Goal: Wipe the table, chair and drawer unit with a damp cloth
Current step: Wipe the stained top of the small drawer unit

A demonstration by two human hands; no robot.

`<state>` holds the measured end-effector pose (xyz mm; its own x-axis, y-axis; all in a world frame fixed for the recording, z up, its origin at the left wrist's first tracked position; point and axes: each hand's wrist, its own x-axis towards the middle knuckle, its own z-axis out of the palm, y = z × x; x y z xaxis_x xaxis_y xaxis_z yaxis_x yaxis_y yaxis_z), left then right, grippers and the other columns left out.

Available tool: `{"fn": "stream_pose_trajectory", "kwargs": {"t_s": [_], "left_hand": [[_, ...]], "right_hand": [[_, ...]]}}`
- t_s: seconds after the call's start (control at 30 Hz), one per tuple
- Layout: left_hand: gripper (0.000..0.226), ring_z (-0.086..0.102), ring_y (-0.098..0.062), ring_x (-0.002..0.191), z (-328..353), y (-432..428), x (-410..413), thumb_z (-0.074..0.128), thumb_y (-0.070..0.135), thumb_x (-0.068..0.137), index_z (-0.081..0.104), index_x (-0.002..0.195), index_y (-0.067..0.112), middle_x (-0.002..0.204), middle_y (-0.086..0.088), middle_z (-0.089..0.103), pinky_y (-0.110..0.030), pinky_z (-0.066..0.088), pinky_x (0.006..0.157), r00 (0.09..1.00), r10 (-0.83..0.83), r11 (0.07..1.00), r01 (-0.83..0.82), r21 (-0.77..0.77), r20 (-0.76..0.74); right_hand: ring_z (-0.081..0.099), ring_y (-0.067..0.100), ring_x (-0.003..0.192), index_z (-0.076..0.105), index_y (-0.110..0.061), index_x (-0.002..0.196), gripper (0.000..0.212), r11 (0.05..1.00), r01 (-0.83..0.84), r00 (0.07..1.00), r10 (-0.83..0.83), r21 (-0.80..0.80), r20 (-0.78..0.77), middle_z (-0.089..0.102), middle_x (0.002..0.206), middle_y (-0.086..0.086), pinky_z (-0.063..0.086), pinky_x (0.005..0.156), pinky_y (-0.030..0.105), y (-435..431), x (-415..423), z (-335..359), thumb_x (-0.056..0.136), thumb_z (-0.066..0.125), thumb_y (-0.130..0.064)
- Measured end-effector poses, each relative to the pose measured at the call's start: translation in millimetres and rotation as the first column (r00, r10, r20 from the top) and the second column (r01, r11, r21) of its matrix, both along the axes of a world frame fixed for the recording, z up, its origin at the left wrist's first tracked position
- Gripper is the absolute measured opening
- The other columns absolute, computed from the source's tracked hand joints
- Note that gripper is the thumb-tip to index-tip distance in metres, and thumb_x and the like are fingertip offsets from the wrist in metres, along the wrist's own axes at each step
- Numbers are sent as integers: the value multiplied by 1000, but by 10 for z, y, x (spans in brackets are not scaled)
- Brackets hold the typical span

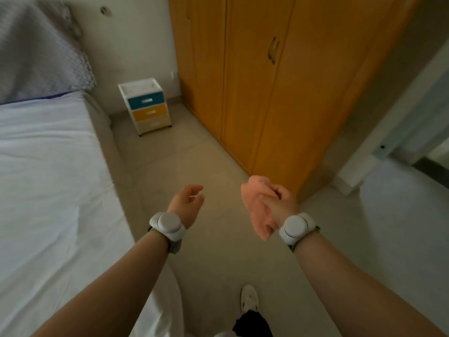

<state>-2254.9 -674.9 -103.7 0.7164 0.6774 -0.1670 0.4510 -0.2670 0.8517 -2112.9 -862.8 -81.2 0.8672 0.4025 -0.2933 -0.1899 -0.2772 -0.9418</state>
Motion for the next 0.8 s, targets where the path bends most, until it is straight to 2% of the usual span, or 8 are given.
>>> {"fn": "stream_pose_trajectory", "kwargs": {"t_s": [0.1,0.17,0.23,0.33,0.5,0.8], "left_hand": [[27,56,-9,88,89,223,371,52,24,92,57,119,25,99,6,58,-20,41,68,995,93,996,-93,0,18],[27,56,-9,92,145,367,630,52,24,92,56,119,25,103,8,57,-18,40,68,990,133,991,-133,13,38],[28,55,-8,96,171,448,733,51,24,93,55,120,25,106,10,55,-14,39,67,990,137,990,-138,28,46],[29,56,-6,93,134,619,944,52,24,92,55,122,25,106,9,56,-10,38,64,974,220,975,-221,10,56],[30,55,-9,98,123,987,970,53,23,93,54,123,23,105,7,57,-16,41,70,944,326,945,-326,-3,39],[29,56,-7,93,38,2260,1141,55,24,91,55,120,24,104,6,58,-10,39,62,892,448,893,-449,10,63]], "right_hand": [[56,2,69,60,-26,93,19,996,-90,996,90,-20,10,61,82,-11,40,39,7,313,503,92,86,57,-8],[56,3,72,60,-28,94,20,991,-127,992,128,-39,16,61,84,-12,42,43,13,513,873,137,86,57,-10],[56,3,74,59,-32,85,20,989,-136,989,139,-61,55,62,83,-14,42,49,17,643,1055,166,85,58,-12],[56,2,74,58,-34,80,24,979,-191,979,196,-78,63,62,83,-14,41,52,19,949,1432,135,84,58,-11],[58,-6,61,59,-33,77,27,964,-264,963,265,-28,42,61,77,-20,39,42,5,1557,1621,105,83,60,-7],[58,1,73,60,-31,79,23,926,-377,924,378,-34,61,63,80,-15,41,52,17,2995,1881,72,82,61,-8]]}}
